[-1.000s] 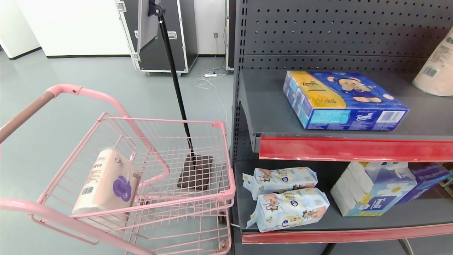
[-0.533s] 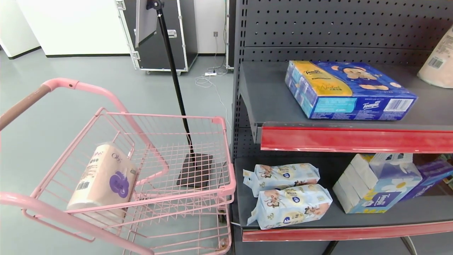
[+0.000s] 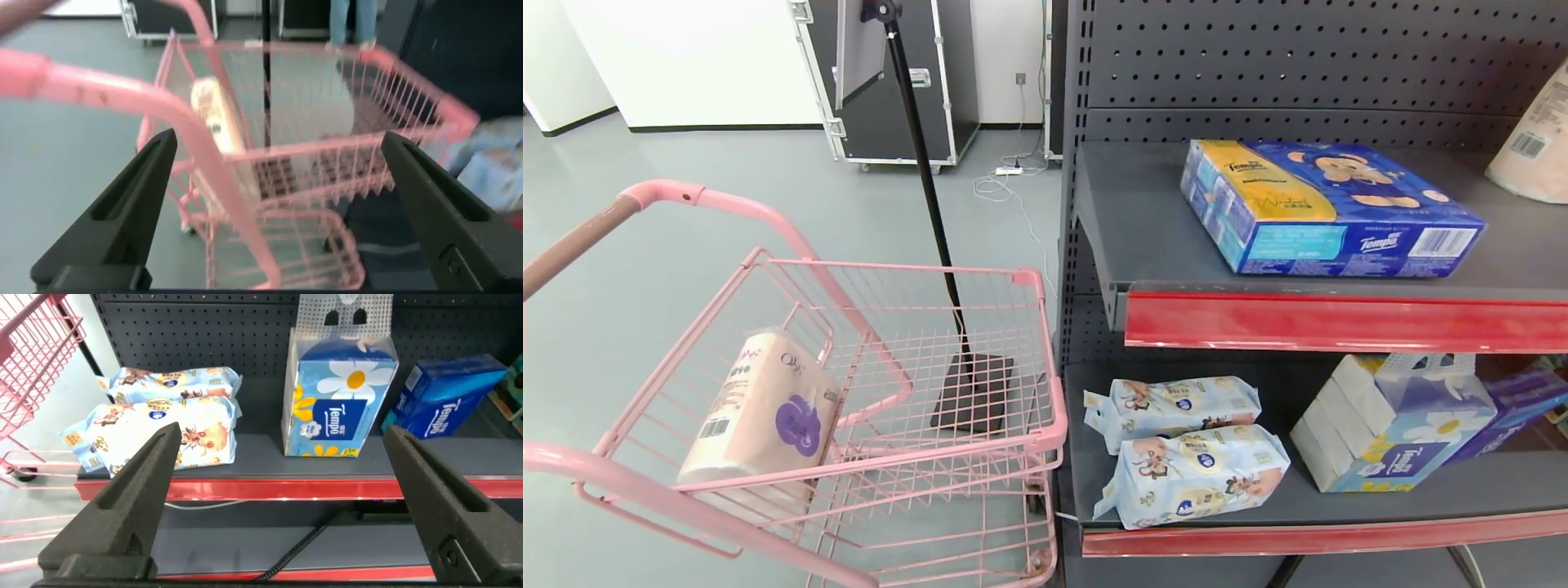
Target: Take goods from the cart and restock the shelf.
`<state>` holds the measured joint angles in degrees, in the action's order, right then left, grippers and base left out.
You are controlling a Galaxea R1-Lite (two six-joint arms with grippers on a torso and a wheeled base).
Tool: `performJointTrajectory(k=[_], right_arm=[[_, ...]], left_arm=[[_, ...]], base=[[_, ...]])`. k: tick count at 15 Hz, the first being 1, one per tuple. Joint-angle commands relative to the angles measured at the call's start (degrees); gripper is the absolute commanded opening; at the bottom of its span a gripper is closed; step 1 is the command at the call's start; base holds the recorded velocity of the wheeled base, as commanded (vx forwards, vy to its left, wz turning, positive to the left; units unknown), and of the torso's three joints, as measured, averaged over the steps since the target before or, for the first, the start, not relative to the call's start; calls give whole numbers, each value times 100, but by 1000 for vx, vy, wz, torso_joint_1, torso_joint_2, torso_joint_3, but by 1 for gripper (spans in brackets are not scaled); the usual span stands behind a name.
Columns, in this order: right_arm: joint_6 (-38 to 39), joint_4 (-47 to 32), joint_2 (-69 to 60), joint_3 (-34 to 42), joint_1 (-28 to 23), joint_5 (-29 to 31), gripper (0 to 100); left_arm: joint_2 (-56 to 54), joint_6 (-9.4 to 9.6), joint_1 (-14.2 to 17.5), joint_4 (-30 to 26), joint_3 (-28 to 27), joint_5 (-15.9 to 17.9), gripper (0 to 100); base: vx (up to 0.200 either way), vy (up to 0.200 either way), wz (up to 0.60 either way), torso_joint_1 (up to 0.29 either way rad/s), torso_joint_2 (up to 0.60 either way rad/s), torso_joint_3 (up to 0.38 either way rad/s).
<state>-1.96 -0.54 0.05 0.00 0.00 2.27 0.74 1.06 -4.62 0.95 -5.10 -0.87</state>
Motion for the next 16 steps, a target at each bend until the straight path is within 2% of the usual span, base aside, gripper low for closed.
performJointTrajectory(k=[1,2,3,4,6,7,8,9,10,11,14,16], right_arm=[[-6,1,4,0,0,2,100],[-15,1,4,0,0,2,100],[-6,1,4,0,0,2,100],[-6,1,4,0,0,2,100],[-6,1,4,0,0,2,100],[-6,1,4,0,0,2,100],[3,1,4,0,0,2,100],[3,1,4,0,0,2,100],[-6,1,4,0,0,2,100],[-6,1,4,0,0,2,100],[3,10,4,0,0,2,100],[3,1,4,0,0,-7,100]], left_arm=[[3432,-1398,-197,28,-3402,43,100],[3960,-1337,-197,63,-3560,43,100],[5129,-818,-241,221,-3665,51,100],[5920,-607,-347,327,-3692,157,100],[7335,-554,-338,230,-4228,130,100],[7528,-546,-329,169,-4351,122,100],[8258,-475,-241,-649,-4957,7,100],[8521,-405,-206,-1238,-5300,-45,100],[8926,-299,-118,-2213,-5845,-80,100],[9251,-229,5,-2407,-6144,-89,100],[9892,-141,286,-2389,-6548,-652,100],[10033,-45,357,-2398,-6583,-696,100]], base=[[0,0,0,0,0,0],[0,0,0,0,0,0],[0,0,0,0,0,0],[0,0,0,0,0,0],[0,0,0,0,0,0],[0,0,0,0,0,0],[0,0,0,0,0,0],[0,0,0,0,0,0],[0,0,0,0,0,0],[0,0,0,0,0,0],[0,0,0,0,0,0],[0,0,0,0,0,0]])
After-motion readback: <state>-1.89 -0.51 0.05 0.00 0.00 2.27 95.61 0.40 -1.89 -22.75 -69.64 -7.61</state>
